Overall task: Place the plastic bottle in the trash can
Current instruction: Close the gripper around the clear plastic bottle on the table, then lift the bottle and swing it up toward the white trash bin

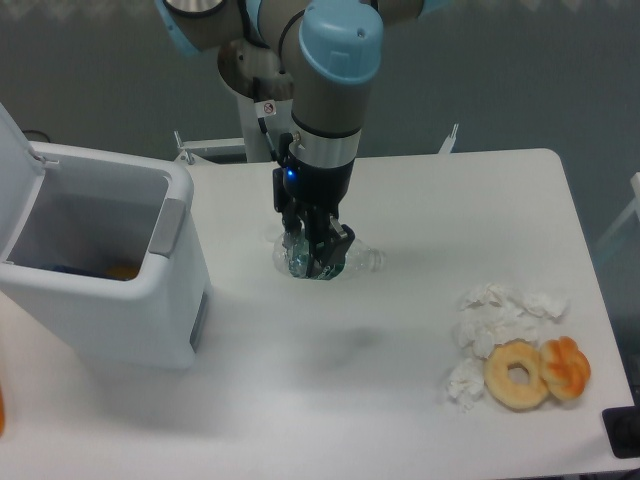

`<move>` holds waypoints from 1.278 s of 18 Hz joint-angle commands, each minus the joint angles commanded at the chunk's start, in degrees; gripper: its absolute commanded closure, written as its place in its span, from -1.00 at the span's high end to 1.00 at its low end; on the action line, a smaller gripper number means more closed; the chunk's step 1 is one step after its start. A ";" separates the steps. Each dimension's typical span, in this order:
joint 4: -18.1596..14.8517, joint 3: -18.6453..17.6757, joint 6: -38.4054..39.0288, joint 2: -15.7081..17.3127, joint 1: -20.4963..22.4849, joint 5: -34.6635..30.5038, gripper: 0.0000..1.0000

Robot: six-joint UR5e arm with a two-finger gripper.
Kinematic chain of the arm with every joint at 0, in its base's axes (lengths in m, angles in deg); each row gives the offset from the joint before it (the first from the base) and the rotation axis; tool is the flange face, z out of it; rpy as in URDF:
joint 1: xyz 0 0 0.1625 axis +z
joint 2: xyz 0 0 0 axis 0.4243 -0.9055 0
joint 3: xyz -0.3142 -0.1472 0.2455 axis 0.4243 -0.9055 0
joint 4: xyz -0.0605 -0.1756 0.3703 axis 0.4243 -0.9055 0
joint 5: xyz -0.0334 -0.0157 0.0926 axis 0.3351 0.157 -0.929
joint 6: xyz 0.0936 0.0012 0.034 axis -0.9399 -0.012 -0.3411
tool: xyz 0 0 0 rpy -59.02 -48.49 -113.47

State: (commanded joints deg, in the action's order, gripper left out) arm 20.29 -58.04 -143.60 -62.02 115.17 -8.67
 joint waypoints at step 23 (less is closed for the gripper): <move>0.53 1.84 22.66 4.91 0.00 12.74 0.20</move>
State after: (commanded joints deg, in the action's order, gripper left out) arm 20.82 -56.20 -120.93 -57.10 115.17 4.06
